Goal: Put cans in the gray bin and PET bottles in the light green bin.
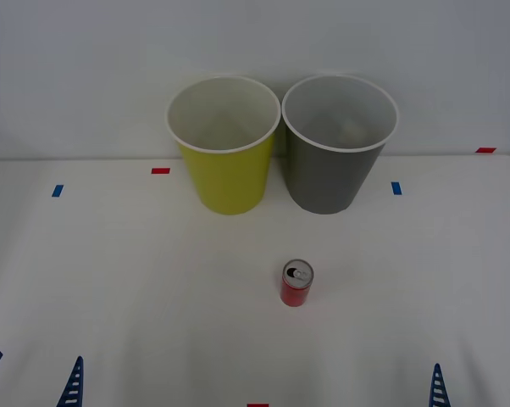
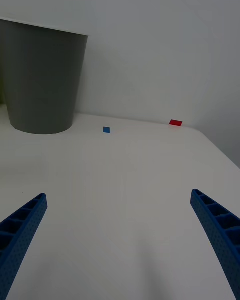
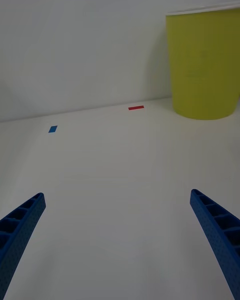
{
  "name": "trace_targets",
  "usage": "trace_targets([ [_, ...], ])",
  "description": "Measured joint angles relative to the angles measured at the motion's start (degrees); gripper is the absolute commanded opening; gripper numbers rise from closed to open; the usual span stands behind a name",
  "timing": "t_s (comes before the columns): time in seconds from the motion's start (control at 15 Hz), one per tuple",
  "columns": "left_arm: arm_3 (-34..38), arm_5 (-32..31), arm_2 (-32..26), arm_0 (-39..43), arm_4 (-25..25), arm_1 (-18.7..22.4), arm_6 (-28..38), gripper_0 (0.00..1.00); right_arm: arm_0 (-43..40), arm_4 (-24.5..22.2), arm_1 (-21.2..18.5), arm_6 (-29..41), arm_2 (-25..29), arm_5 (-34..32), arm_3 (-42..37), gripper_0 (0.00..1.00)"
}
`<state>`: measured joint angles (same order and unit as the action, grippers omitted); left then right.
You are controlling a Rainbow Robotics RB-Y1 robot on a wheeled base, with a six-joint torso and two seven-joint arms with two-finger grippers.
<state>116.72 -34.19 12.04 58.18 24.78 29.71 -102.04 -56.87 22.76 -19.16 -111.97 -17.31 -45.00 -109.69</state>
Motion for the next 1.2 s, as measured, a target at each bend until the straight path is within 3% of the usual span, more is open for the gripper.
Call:
trace_targets([
  [0.73,0.0,0.0,0.0,0.0,0.0,0.0,0.0,1.0,0.9,-0.9,0.5,0.5,-1.3,-0.6,3.2,1.0],
  [1.2,0.0,0.0,0.0,0.0,0.0,0.0,0.0,1.0,4.8,-0.6,-9.8,8.6,-9.2,-1.3,3.3,1.0],
])
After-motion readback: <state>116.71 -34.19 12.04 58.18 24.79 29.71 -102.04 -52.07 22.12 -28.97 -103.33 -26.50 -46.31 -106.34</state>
